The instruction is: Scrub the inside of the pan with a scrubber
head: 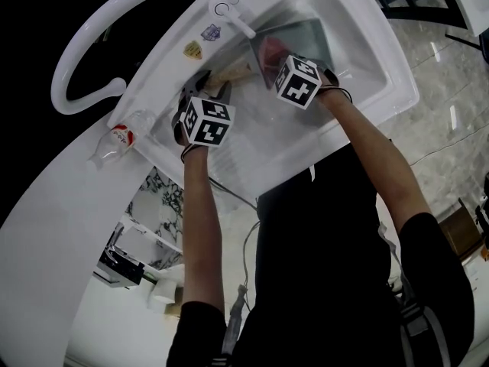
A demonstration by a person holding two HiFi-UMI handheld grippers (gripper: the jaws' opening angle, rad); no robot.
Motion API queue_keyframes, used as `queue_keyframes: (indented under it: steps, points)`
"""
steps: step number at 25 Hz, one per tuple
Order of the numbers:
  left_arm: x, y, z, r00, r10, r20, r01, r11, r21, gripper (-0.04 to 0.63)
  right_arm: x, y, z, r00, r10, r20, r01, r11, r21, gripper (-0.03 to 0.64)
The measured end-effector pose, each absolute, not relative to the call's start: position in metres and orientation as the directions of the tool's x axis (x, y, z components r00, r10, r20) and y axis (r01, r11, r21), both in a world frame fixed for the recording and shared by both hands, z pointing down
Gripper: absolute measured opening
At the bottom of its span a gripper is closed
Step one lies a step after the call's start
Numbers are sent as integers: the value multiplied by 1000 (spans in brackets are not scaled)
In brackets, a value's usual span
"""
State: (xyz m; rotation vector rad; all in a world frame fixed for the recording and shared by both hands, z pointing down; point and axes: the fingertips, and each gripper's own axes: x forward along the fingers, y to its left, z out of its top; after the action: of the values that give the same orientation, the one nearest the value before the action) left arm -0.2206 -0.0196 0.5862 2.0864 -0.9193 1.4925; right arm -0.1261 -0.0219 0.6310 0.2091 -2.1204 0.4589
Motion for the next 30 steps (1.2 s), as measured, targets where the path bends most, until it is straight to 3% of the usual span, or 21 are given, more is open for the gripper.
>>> queue_keyframes:
  steps: [6,17,30]
  points:
    - [-220,-19,586,213,-269,939,-705,-708,-43,206,-134,-31,638,-575,-15,818,-317,926,-206,38]
    - [-220,-19,588,197,-248,948,-698,-715,-42,206,-143,-87,636,-572,-210,793,-471,876,-108,37]
    - [-220,-20,589,188,-246,951,-707,-705,-43,206,-115,-106,641,-429,-341,836,-521,850,80,35]
